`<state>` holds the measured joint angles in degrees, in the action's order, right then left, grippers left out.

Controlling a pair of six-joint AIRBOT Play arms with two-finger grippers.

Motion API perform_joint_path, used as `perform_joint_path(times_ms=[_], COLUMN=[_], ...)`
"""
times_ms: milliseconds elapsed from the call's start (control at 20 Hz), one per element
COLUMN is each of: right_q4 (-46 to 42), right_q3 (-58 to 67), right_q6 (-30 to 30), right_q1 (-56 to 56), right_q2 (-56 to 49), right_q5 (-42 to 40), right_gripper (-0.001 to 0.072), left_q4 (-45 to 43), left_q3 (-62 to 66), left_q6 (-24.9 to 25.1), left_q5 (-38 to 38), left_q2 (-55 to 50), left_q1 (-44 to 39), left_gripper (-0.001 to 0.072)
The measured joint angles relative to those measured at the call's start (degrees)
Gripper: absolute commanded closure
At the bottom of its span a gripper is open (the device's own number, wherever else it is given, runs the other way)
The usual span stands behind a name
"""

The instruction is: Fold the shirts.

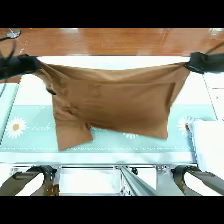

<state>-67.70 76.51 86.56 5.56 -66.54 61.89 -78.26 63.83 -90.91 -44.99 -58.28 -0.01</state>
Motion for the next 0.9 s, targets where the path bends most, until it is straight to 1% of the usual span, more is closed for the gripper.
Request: perform_joint_path(times_ms=[100, 200, 250, 300, 350, 400, 500, 600, 650, 700, 800, 850, 900], right_q4=[3.30, 6.95, 9.29, 11.37, 13.86, 16.26, 20.37, 22.58, 22.86, 22.08, 15.41, 12.17, 9.94], right_q3=[5.09, 10.73, 13.38, 15.54, 17.49, 18.97, 20.98, 22.01, 22.34, 22.49, 20.87, 18.56, 14.88], right_q6=[-0.22, -0.15, 0.11, 0.59, 1.22, 1.62, 2.16, 1.51, 0.24, -1.25, -4.57, -5.40, -6.01], right_q1=[-0.02, -0.04, 0.07, 0.28, 0.66, 1.16, 3.08, 6.43, 8.55, 10.40, 13.53, 14.88, 16.33], right_q2=[-9.73, -18.80, -22.86, -26.23, -29.33, -31.65, -34.56, -35.36, -35.17, -34.69, -32.44, -30.62, -28.11], right_q5=[-3.15, -4.85, -5.46, -5.92, -6.16, -6.29, -4.98, -0.66, 2.99, 7.26, 16.96, 20.04, 21.16], right_gripper=[0.0686, 0.0685, 0.0615, 0.0363, 0.0067, 0.0086, 0.0086, 0.0085, 0.0085, 0.0085, 0.0085, 0.0086, 0.0086], left_q4=[3.63, 7.28, 9.07, 10.51, 11.74, 12.81, 14.05, 14.49, 14.38, 13.68, 10.99, 9.51, 8.50], left_q3=[-0.17, 0.24, 0.61, 1.01, 1.49, 2.14, 3.76, 6.10, 7.32, 8.22, 8.28, 7.32, 5.79], left_q6=[-0.20, -0.39, -0.42, -0.39, -0.42, -0.46, -0.59, 0.46, 1.09, 1.46, 2.01, 2.21, 2.75], left_q5=[4.70, 7.48, 8.61, 9.29, 9.92, 10.54, 9.44, 5.27, 1.57, -2.25, -10.97, -14.97, -18.21], left_q2=[-5.57, -10.34, -12.41, -14.14, -15.65, -16.96, -18.82, -19.69, -20.00, -20.17, -20.46, -20.48, -20.46], left_q1=[0.00, 0.00, 0.00, 0.02, 0.07, 0.26, 1.51, 4.44, 6.64, 8.83, 13.42, 15.67, 17.70], left_gripper=[0.0686, 0.0683, 0.0621, 0.0340, 0.0002, 0.0003, 0.0004, 0.0004, 0.0004, 0.0004, 0.0004, 0.0004, 0.0005])
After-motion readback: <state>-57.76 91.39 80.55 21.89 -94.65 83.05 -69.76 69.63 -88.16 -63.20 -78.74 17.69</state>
